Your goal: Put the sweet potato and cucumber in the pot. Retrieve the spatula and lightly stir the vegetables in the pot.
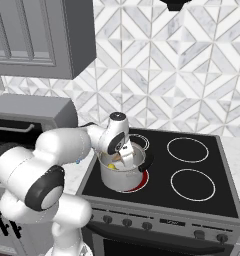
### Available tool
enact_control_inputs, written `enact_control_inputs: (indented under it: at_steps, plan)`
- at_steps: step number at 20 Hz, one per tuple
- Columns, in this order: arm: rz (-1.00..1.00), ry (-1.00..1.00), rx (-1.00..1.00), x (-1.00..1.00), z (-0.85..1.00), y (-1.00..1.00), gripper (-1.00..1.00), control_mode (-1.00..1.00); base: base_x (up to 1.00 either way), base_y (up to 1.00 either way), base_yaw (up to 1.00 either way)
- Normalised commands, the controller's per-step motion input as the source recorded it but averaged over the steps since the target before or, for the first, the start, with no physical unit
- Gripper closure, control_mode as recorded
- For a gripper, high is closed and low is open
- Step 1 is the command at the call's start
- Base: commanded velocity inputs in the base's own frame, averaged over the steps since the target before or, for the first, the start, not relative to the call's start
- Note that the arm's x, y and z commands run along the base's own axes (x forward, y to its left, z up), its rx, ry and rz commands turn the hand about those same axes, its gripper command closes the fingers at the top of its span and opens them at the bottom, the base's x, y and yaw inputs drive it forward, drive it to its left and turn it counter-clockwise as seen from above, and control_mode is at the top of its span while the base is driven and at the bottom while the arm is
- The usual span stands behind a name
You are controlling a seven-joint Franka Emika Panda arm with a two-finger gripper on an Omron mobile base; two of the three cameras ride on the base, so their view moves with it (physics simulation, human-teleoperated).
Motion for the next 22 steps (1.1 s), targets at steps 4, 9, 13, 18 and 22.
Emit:
enact_control_inputs:
  at_steps: [4,9,13,18,22]
  plan:
    - [0.00,-0.01,0.00,-0.11,0.08,0.00,-1.00,-1.00,0.00,0.00,0.00]
    - [0.00,-0.04,0.00,-0.54,0.67,0.00,-1.00,-1.00,0.00,0.00,0.00]
    - [0.00,0.00,0.00,-0.34,0.87,0.04,-1.00,-1.00,0.00,0.00,0.00]
    - [0.05,0.00,-0.02,-0.51,1.00,0.65,-1.00,-1.00,0.00,0.00,0.00]
    - [0.21,0.01,-0.05,-0.65,0.73,1.00,-1.00,-1.00,0.00,0.00,0.00]
